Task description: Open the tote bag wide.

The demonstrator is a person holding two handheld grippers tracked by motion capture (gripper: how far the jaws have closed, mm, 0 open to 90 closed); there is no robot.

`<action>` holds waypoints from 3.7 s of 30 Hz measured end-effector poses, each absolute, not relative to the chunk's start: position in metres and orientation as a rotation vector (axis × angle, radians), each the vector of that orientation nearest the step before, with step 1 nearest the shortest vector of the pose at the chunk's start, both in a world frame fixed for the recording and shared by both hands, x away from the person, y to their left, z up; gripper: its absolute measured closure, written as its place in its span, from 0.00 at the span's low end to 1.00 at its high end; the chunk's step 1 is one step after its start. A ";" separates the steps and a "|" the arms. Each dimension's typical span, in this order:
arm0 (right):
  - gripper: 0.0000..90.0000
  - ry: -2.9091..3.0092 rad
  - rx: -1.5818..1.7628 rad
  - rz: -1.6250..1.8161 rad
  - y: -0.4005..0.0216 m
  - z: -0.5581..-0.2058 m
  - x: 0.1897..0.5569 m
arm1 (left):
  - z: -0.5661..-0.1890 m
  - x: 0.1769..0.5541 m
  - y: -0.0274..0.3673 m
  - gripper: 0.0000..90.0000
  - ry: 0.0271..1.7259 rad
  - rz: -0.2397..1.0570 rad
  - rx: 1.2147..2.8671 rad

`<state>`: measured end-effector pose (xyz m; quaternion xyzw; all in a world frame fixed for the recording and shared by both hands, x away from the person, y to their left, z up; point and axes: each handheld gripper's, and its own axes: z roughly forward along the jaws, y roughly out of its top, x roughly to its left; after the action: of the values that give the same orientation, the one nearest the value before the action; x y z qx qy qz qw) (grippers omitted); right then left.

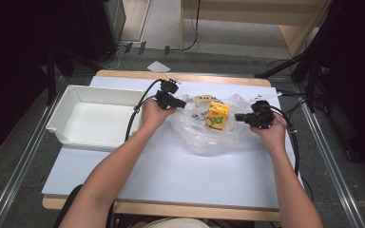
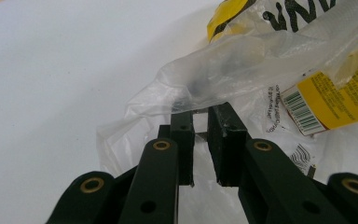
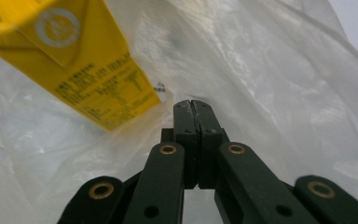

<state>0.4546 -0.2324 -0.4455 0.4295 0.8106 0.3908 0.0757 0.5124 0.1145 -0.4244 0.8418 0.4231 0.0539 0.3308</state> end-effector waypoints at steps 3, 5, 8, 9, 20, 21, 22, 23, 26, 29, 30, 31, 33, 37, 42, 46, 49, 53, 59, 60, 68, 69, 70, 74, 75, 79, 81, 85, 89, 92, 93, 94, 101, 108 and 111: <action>1.00 2.422 1.325 1.129 -0.233 -0.452 0.456 | -0.431 0.513 0.118 0.91 1.140 0.137 2.173; 1.00 2.403 1.350 1.121 -0.236 -0.459 0.456 | -0.436 0.514 0.121 0.91 1.163 0.141 2.168; 1.00 2.391 1.376 1.072 -0.239 -0.463 0.456 | -0.440 0.512 0.118 0.91 1.155 0.183 2.208; 1.00 2.391 1.376 1.072 -0.239 -0.463 0.456 | -0.441 0.512 0.116 0.91 1.157 0.187 2.206; 1.00 2.344 1.441 1.025 -0.263 -0.473 0.452 | -0.453 0.510 0.123 0.90 1.196 0.205 2.191; 1.00 2.344 1.441 1.025 -0.263 -0.473 0.452 | -0.453 0.510 0.122 0.90 1.197 0.210 2.190; 1.00 2.338 1.452 1.020 -0.265 -0.474 0.451 | -0.454 0.509 0.122 0.90 1.200 0.215 2.190; 1.00 2.326 1.467 1.026 -0.271 -0.476 0.450 | -0.454 0.509 0.122 0.90 1.200 0.216 2.189; 1.00 2.311 1.500 1.048 -0.281 -0.478 0.449 | -0.456 0.509 0.122 0.90 1.207 0.223 2.194; 1.00 2.294 1.511 1.041 -0.286 -0.478 0.447 | -0.456 0.510 0.122 0.90 1.213 0.231 2.193; 1.00 2.284 1.523 1.040 -0.289 -0.478 0.446 | -0.456 0.510 0.122 0.90 1.216 0.235 2.190; 1.00 2.267 1.533 1.044 -0.296 -0.479 0.444 | -0.456 0.510 0.122 0.90 1.216 0.237 2.190; 1.00 2.257 1.543 1.045 -0.299 -0.480 0.443 | -0.456 0.510 0.122 0.90 1.220 0.240 2.186; 1.00 2.221 1.578 1.063 -0.312 -0.481 0.439 | -0.457 0.510 0.123 0.90 1.227 0.238 2.178; 1.00 2.186 1.600 1.060 -0.324 -0.482 0.434 | -0.457 0.510 0.124 0.91 1.259 0.266 2.163; 1.00 2.168 1.617 1.061 -0.333 -0.483 0.432 | -0.457 0.509 0.124 0.91 1.259 0.279 2.162; 1.00 2.159 1.632 1.051 -0.339 -0.483 0.430 | -0.457 0.508 0.124 0.93 1.268 0.289 2.158; 1.00 2.154 1.637 1.035 -0.343 -0.482 0.428 | -0.457 0.508 0.124 0.97 1.300 0.309 2.152; 1.00 2.138 1.645 1.049 -0.349 -0.483 0.425 | -0.458 0.507 0.125 0.98 1.314 0.304 2.135; 1.00 2.134 1.648 1.049 -0.350 -0.484 0.424 | -0.458 0.507 0.125 0.98 1.315 0.305 2.134; 1.00 2.117 1.665 1.052 -0.355 -0.484 0.422 | -0.458 0.507 0.127 0.98 1.328 0.292 2.124; 1.00 2.114 1.673 1.055 -0.355 -0.484 0.422 | -0.458 0.507 0.127 0.99 1.338 0.287 2.116; 1.00 2.110 1.672 1.055 -0.356 -0.484 0.422 | -0.458 0.507 0.127 0.99 1.340 0.285 2.111; 1.00 2.133 1.626 1.026 -0.353 -0.483 0.421 | -0.458 0.506 0.125 0.92 1.284 0.283 2.136; 1.00 2.165 1.590 1.044 -0.353 -0.484 0.421 | -0.458 0.506 0.124 0.89 1.257 0.288 2.152; 0.93 2.200 1.586 1.075 -0.353 -0.483 0.422 | -0.458 0.506 0.125 0.78 1.238 0.249 2.147; 0.88 2.235 1.530 1.049 -0.349 -0.482 0.422 | -0.458 0.506 0.126 0.76 1.231 0.239 2.148; 0.69 2.288 1.522 1.011 -0.344 -0.477 0.424 | -0.457 0.505 0.126 0.65 1.241 0.184 2.128; 0.59 2.320 1.479 0.958 -0.338 -0.476 0.424 | -0.456 0.500 0.121 0.56 1.218 0.220 2.173; 0.59 2.326 1.466 0.936 -0.336 -0.475 0.423 | -0.457 0.498 0.124 0.54 1.216 0.196 2.163; 0.58 2.325 1.459 0.932 -0.335 -0.475 0.422 | -0.456 0.498 0.125 0.54 1.216 0.181 2.160; 0.57 2.326 1.449 0.924 -0.335 -0.475 0.421 | -0.456 0.498 0.126 0.54 1.216 0.177 2.159; 0.37 2.363 1.398 0.863 -0.324 -0.475 0.418 | -0.457 0.492 0.123 0.36 1.188 0.156 2.179; 0.43 2.313 1.463 0.937 -0.327 -0.476 0.414 | -0.457 0.493 0.129 0.34 1.220 0.097 2.118; 0.46 2.297 1.471 0.993 -0.329 -0.473 0.413 | -0.453 0.494 0.131 0.37 1.241 0.042 2.085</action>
<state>0.4130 -0.3291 -0.4726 0.5032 0.7857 0.3397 0.1190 0.4937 0.1310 -0.4531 0.8048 0.4790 0.0163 0.3502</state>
